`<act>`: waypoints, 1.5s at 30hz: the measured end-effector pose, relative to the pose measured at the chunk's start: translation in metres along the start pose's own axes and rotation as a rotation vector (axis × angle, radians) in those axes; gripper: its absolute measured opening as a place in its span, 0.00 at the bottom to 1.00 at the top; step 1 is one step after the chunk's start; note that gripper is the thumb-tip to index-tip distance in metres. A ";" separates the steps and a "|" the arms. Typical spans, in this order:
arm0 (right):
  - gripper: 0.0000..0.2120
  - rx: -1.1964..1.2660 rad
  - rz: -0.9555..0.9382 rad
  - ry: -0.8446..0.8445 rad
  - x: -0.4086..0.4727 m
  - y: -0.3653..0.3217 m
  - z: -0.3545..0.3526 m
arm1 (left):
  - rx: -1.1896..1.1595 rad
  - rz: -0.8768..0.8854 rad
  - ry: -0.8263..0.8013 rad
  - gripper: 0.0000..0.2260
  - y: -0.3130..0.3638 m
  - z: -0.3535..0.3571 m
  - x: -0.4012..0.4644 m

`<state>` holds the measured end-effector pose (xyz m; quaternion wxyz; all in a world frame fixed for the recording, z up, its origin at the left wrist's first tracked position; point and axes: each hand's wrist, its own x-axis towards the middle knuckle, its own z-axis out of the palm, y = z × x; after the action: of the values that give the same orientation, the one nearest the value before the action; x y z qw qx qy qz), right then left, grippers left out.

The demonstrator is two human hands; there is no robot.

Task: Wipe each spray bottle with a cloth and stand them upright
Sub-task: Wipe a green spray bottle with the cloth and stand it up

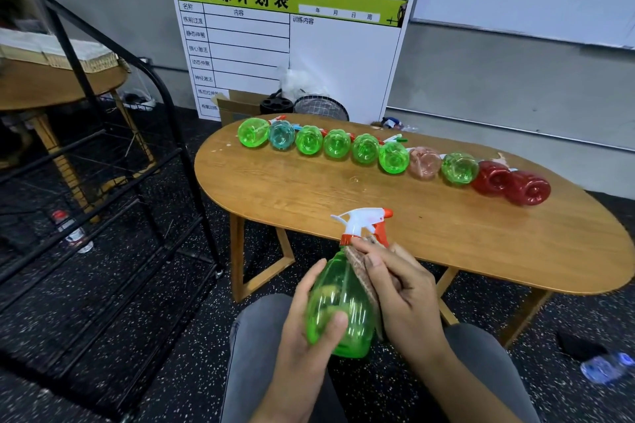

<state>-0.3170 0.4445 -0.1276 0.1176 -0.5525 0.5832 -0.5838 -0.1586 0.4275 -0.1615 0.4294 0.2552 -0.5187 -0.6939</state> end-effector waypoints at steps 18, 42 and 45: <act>0.14 -0.349 -0.212 -0.166 -0.034 -0.009 0.011 | -0.007 -0.010 0.093 0.18 -0.010 -0.006 0.007; 0.15 -0.386 -0.423 -0.237 -0.053 -0.001 0.005 | -0.069 -0.053 0.145 0.20 -0.002 -0.006 0.007; 0.14 -0.429 -0.450 -0.224 -0.044 0.000 0.002 | -0.058 -0.058 0.128 0.20 -0.002 -0.004 0.006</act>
<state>-0.2993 0.4776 -0.1506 -0.0698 -0.7404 0.5397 -0.3945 -0.1591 0.4203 -0.1638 0.4485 0.3014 -0.4624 -0.7030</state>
